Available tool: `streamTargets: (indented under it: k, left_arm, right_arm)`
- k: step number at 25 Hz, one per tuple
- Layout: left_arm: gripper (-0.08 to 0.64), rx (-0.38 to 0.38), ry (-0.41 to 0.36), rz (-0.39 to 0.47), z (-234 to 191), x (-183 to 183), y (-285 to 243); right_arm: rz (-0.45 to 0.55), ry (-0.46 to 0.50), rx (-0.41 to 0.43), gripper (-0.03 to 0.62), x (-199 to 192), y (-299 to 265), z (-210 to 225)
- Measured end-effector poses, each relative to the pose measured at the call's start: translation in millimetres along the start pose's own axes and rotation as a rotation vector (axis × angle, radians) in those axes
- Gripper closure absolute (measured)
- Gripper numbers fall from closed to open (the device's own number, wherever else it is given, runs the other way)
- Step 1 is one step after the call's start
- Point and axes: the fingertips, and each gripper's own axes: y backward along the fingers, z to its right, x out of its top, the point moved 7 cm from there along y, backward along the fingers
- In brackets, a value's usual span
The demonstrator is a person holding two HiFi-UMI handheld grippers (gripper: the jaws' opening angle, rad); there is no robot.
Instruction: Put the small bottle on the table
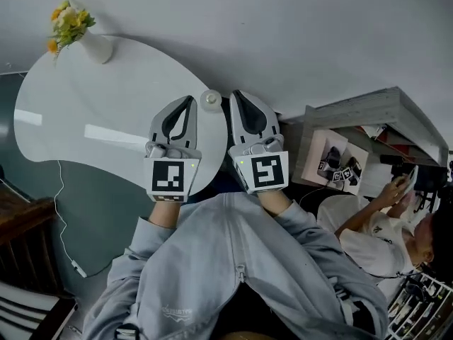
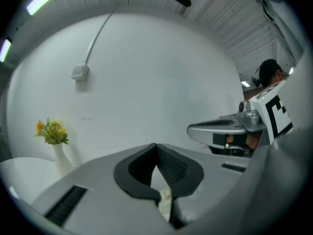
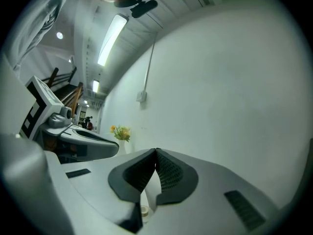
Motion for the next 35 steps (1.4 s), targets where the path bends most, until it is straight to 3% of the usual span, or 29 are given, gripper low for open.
streamTargets:
  k: [7, 13, 23, 35]
  left_arm:
    - [0.552, 0.063, 0.028, 0.099, 4.2, 58.2, 33.0]
    - [0.552, 0.12, 0.045, 0.176, 8.9, 90.1, 51.6]
    - [0.552, 0.112, 0.031, 0.19, 26.7, 94.1, 60.7]
    - [0.552, 0.115, 0.033, 0.176, 42.1, 89.2, 62.6]
  right_arm:
    - [0.033, 0.01, -0.004, 0.566, 53.9, 21.4, 0.8]
    - [0.051, 0.019, -0.019, 0.566, 77.6, 40.8, 2.6]
    - [0.071, 0.064, 0.005, 0.566, 92.0, 54.2, 0.4]
    - [0.076, 0.05, 0.025, 0.566, 87.5, 63.7, 9.0]
